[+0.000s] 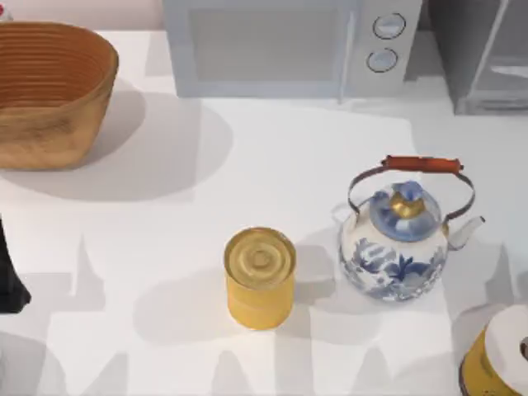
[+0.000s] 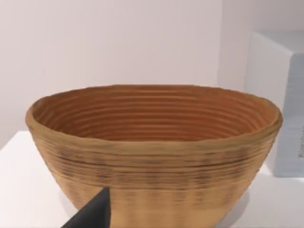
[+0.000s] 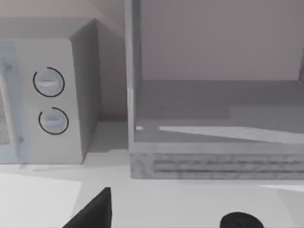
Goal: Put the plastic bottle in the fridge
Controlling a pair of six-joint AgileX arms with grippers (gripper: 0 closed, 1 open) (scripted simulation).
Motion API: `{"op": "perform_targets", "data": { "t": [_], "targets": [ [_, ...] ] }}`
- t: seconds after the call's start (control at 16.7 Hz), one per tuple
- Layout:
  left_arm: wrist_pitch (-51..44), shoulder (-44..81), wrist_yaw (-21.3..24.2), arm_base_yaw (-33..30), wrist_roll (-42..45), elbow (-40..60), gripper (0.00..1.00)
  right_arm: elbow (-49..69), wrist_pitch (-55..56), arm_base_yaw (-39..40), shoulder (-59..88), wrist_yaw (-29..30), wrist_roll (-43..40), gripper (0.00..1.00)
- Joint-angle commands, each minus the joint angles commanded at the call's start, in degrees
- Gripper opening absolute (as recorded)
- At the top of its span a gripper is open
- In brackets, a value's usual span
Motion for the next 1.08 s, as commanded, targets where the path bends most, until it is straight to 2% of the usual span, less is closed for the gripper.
{"op": "perform_targets", "data": {
  "t": [0.18,0.36,0.66,1.08],
  "targets": [
    [0.0,0.0,0.0,0.0,0.0,0.0,1.0,0.31,-0.42,-0.01,0.59,-0.57,-0.61,1.0],
    [0.0,0.0,0.0,0.0,0.0,0.0,1.0,3.07,-3.56,-0.59,5.77,-4.76,-6.0,1.0],
    [0.0,0.0,0.0,0.0,0.0,0.0,1.0,13.88,-11.24,-5.1,23.32,-13.59,-22.29,1.0],
    [0.0,0.0,0.0,0.0,0.0,0.0,1.0,36.45,-21.96,-17.42,55.72,-25.26,-43.29,1.0]
  ]
}}
